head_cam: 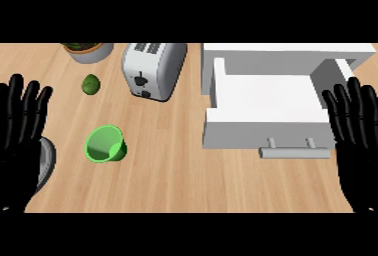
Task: Pick up the cup, place it into the drawer and close the drawer
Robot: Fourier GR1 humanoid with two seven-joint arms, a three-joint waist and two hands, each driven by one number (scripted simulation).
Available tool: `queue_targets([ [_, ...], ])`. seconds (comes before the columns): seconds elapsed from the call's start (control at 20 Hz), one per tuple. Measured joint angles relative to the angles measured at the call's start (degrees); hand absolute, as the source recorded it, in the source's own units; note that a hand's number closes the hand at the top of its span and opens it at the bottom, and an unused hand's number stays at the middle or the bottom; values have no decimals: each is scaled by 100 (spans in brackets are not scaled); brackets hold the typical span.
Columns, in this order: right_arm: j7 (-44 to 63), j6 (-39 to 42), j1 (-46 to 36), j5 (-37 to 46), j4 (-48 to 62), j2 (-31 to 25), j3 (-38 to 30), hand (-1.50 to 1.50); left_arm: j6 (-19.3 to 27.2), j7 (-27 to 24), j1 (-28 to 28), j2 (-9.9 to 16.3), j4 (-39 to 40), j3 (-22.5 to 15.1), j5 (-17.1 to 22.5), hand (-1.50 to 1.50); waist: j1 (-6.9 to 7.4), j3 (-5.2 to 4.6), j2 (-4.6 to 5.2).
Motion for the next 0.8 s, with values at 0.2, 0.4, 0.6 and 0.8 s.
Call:
queue_targets([
  [0.2,43,-61,-23,98,-12,-15,-49,-150,-711,-131,167,208,76,-71,634,-150,-9,47,-36],
  [0.4,180,4,-66,173,8,-211,-163,-150,-1594,1,479,423,243,-305,1623,-150,-7,59,-43],
  [0.6,188,136,48,226,75,-329,-169,-150,-2222,241,606,737,662,-3,2701,-150,-10,69,-47],
  [0.8,167,293,-33,129,249,-448,-343,-150,-2630,466,523,972,1131,267,3307,-150,-9,75,-50],
])
